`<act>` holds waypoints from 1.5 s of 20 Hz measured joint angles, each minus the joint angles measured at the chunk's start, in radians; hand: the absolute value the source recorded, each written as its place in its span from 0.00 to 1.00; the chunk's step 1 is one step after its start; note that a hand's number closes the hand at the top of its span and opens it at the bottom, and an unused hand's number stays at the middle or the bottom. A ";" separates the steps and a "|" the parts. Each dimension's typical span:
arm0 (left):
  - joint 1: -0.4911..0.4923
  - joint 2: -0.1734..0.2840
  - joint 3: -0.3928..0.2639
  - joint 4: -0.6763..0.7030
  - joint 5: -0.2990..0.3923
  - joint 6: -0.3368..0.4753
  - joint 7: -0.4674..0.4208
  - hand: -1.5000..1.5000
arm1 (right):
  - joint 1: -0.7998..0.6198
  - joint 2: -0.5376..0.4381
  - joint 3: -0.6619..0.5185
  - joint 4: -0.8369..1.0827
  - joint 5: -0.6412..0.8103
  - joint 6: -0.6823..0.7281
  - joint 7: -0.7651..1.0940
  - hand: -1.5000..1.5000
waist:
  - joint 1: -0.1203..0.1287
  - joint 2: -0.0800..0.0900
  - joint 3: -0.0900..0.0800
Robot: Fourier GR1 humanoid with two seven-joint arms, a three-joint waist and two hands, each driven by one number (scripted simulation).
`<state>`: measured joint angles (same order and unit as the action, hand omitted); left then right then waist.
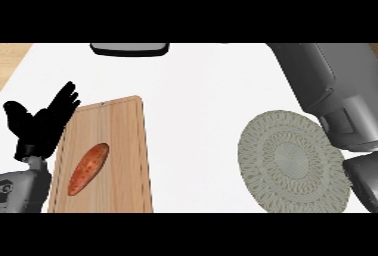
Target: Pick the can from the placemat and place it in the basket
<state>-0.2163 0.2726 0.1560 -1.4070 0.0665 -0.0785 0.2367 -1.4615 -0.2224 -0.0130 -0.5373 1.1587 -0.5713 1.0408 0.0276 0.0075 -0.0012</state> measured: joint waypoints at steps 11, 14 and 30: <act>0.000 -0.017 -0.004 -0.002 -0.016 0.018 0.002 0.50 | 0.047 -0.148 -0.069 0.096 0.042 -0.011 -0.030 1.00 | -0.013 -0.002 0.001; 0.011 -0.020 -0.003 -0.010 -0.015 0.018 0.008 0.50 | 0.108 -0.168 -0.081 0.065 0.026 -0.012 -0.050 1.00 | -0.020 -0.006 0.001; -0.012 -0.032 0.000 0.018 -0.031 0.025 -0.013 0.50 | 0.351 -0.264 -0.210 0.029 -0.046 -0.185 -0.174 0.00 | -0.014 -0.001 0.002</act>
<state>-0.2278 0.2401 0.1556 -1.3889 0.0350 -0.0535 0.2237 -1.1104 -0.4869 -0.2231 -0.5087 1.1126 -0.7562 0.8673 0.0133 0.0066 0.0004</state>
